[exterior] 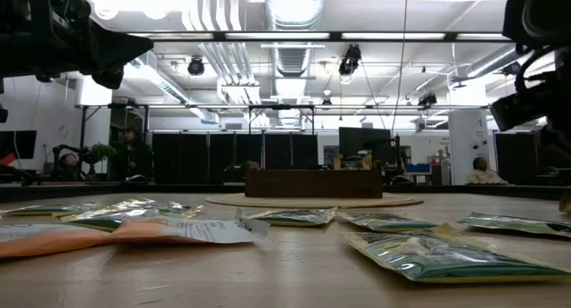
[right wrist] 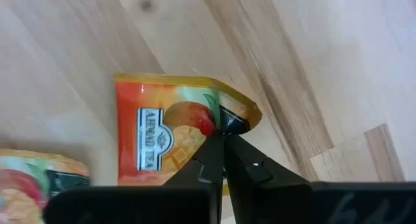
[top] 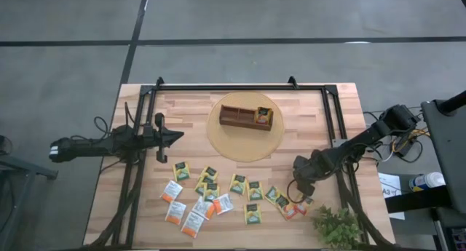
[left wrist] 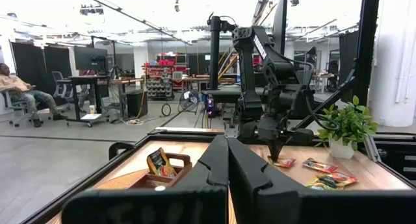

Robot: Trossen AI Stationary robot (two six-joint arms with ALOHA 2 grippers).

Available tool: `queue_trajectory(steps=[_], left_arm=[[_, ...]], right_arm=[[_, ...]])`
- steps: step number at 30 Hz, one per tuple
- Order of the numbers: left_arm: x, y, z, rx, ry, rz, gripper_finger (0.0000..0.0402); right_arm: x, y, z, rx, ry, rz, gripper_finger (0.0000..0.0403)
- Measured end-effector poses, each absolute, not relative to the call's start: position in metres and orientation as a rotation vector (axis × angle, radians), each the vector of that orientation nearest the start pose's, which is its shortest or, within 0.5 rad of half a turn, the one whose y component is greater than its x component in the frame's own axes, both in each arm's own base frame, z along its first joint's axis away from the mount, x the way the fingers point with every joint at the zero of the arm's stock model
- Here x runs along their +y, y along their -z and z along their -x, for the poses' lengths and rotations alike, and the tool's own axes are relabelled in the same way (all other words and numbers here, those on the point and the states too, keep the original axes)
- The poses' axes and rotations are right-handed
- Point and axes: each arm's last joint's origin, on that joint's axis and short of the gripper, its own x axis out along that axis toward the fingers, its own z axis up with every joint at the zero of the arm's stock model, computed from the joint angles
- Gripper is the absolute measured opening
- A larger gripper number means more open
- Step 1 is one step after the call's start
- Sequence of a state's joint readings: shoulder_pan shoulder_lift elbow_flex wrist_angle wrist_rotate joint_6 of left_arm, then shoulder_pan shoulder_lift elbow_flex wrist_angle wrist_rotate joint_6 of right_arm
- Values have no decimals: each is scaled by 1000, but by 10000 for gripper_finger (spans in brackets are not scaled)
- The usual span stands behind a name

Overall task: Pick & Place Tea
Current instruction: Put the top orange tea bag into the right section of wooden organizer

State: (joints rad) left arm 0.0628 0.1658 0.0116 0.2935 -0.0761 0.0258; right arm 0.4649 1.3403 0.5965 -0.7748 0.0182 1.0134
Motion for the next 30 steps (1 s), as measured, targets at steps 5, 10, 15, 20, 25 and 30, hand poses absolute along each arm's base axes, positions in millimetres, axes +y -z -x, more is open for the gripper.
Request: queue_trajectory(steps=[5,10,15,20,25,30], left_arm=[[9,-182,-106,-138,-141,-25,0],[9,-182,-106,-137,-141,-25,0],[9,-182,-106,-138,-141,-25,0],[9,-182,-106,-137,-141,-25,0],[9,-182,-106,-138,-141,-25,0],[9,-182,-106,-137,-141,-25,0]], right_arm=[[83,-163,-175,1461,453,-413,8],[78,-192,-187,1403,515,-330,8],[70,-220,-206,1335,555,-214,8],[62,-240,-235,1290,547,-62,8],[48,-252,-265,1275,533,117,8],[29,-259,-289,1271,564,311,8]])
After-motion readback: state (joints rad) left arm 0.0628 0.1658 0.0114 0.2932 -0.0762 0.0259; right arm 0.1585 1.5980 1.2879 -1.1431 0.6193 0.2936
